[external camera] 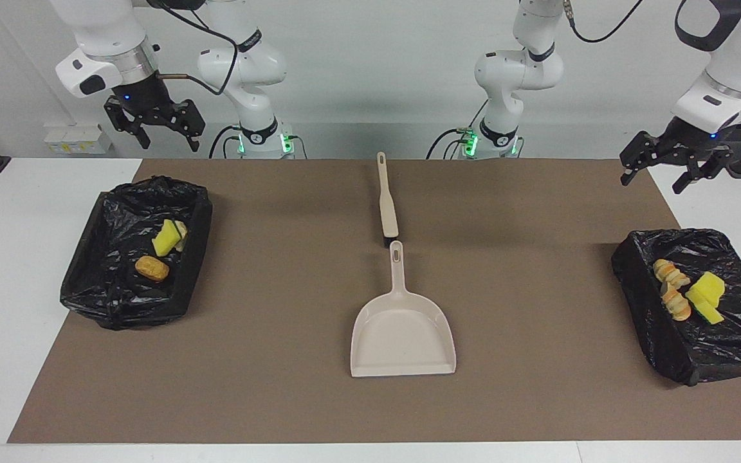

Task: Sweep and dump trash in bin

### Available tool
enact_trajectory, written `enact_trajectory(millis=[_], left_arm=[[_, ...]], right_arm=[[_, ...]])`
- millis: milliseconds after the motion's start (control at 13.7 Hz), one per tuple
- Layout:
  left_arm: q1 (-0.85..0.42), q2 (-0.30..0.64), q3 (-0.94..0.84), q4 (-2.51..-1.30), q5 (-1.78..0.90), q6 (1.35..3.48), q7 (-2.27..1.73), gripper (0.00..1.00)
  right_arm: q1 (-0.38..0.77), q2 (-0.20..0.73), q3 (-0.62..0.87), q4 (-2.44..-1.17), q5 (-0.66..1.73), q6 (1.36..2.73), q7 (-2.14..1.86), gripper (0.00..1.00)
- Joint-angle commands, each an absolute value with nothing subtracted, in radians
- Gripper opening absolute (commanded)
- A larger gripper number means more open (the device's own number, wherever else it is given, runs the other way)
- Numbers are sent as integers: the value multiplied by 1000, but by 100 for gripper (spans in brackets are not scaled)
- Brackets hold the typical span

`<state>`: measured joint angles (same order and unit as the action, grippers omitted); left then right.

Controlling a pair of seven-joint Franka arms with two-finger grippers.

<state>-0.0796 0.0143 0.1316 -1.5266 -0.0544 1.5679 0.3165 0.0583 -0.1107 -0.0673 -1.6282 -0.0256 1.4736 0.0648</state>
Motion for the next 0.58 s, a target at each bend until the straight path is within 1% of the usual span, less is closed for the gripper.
enact_trajectory(millis=[0,292,511], left_arm=[[-81,-52,126,-1620,-60,1578,322,100],[-72,-119,126,-1742,-43,1664,321,100],[-78,-121,126,-1749,-43,1671,319,100]], right_arm=[[51,-129,-64,-1647,-17,1493,77,100],[51,-129,-64,-1647,-17,1493,77,100],[51,-129,-63,-1647,-17,1493,77,100]])
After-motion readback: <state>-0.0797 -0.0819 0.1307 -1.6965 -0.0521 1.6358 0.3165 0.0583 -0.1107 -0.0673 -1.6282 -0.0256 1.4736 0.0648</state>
